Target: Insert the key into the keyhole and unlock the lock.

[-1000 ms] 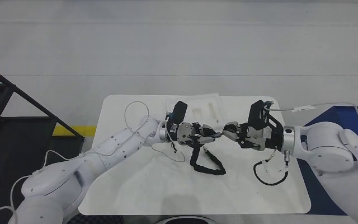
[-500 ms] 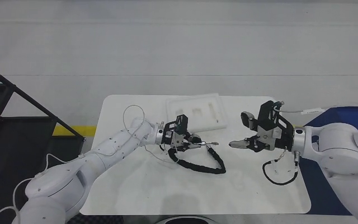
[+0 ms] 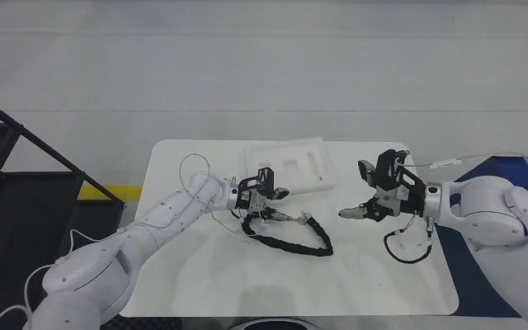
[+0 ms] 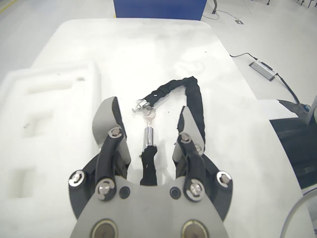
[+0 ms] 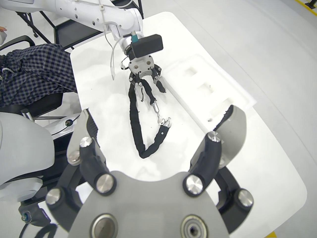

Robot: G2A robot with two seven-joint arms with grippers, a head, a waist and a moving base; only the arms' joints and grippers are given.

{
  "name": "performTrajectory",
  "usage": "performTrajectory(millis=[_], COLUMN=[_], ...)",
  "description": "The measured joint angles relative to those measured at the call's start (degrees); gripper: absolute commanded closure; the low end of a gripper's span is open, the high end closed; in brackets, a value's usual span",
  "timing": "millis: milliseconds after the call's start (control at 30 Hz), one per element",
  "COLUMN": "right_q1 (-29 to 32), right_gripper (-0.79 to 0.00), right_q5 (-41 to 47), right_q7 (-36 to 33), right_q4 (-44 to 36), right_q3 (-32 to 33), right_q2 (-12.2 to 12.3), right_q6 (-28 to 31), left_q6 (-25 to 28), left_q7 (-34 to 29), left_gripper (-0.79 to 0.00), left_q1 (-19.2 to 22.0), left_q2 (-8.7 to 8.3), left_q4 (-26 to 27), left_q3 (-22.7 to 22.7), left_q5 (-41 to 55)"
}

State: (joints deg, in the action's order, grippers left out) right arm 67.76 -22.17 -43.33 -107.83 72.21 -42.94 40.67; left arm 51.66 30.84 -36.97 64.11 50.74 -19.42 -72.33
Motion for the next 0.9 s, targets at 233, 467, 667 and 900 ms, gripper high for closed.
performTrajectory(millis=[233, 467, 667, 900], right_q1=[-6.3, -14.0, -22.2, -28.3], right_gripper=[-0.785, -0.785, -0.785, -0.785], right_q5=[-2.4, -4.7, -1.2, 1.7], right_q7=[4.9, 11.0, 9.7, 6.0], right_q4=[7.2, 15.2, 24.9, 30.6], right_q3=[-1.4, -4.0, -8.0, -10.4], right_q2=[-1.0, -2.5, -3.8, -4.5], right_q6=[3.7, 6.6, 11.9, 14.7], left_q6=[-3.6, 1.7, 6.4, 6.3], left_q7=[12.7, 18.5, 14.8, 10.6], left_gripper=[-0.785, -0.785, -0.785, -0.785], left_q1=[3.3, 8.0, 12.1, 16.2], left_q2=[-1.49, -3.23, -3.83, -4.63], left_q4=[-3.1, -3.9, -3.6, -3.2], left_q3=[-4.9, -9.7, -11.8, -7.8], left_q5=[-5.3, -7.1, -5.3, -0.7])
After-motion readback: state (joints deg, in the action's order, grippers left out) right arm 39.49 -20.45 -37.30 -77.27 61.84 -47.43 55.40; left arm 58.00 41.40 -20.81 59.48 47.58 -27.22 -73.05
